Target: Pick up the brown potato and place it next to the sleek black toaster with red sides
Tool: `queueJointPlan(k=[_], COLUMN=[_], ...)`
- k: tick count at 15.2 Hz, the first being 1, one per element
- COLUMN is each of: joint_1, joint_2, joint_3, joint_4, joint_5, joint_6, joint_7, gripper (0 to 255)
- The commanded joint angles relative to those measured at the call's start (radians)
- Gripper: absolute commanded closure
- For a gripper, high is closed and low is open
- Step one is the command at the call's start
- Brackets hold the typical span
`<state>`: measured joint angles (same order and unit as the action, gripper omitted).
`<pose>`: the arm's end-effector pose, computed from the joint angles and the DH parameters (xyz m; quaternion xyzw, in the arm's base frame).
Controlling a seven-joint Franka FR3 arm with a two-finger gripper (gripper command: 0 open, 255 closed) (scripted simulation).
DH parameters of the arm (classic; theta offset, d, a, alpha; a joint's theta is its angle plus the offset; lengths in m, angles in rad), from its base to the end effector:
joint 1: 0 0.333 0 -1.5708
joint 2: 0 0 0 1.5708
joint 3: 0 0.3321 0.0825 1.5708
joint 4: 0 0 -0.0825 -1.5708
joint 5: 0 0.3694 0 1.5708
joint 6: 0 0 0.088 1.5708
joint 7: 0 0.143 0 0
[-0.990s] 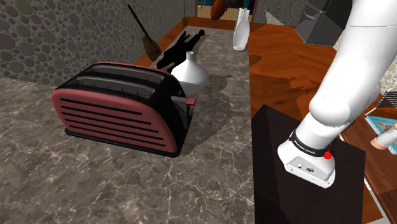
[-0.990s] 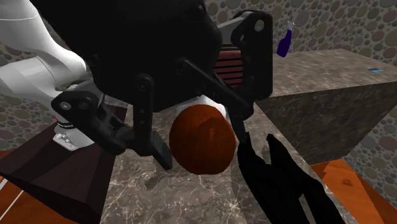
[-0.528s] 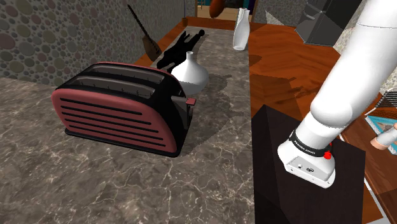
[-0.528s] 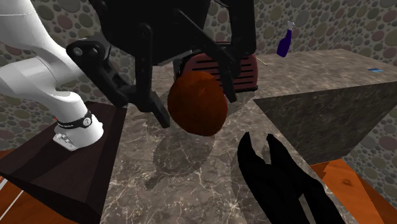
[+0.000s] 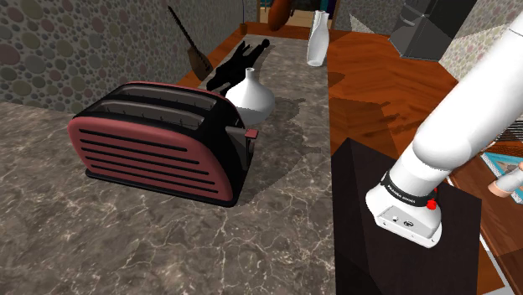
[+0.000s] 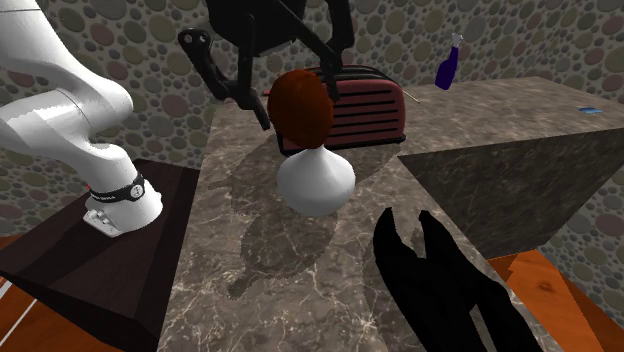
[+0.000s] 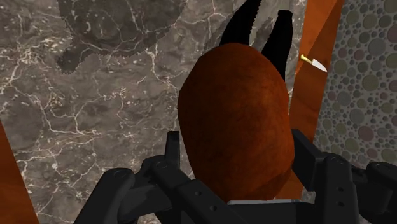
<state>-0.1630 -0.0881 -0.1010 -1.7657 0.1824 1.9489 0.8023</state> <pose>0.5375 -0.1287 0.6011 -0.8381 0.5205 -0.1048 0.1252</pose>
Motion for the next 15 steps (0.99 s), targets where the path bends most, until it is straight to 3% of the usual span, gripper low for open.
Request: queueJointPlan(k=[1, 15], joint_1=[0.016, 0.116], joint_2=[-0.055, -0.323], joint_3=[0.022, 0.230], joint_4=[-0.061, -0.330], joint_5=[-0.014, -0.042], joint_6=[0.013, 0.055], joint_7=[0.041, 0.352], gripper=[255, 255])
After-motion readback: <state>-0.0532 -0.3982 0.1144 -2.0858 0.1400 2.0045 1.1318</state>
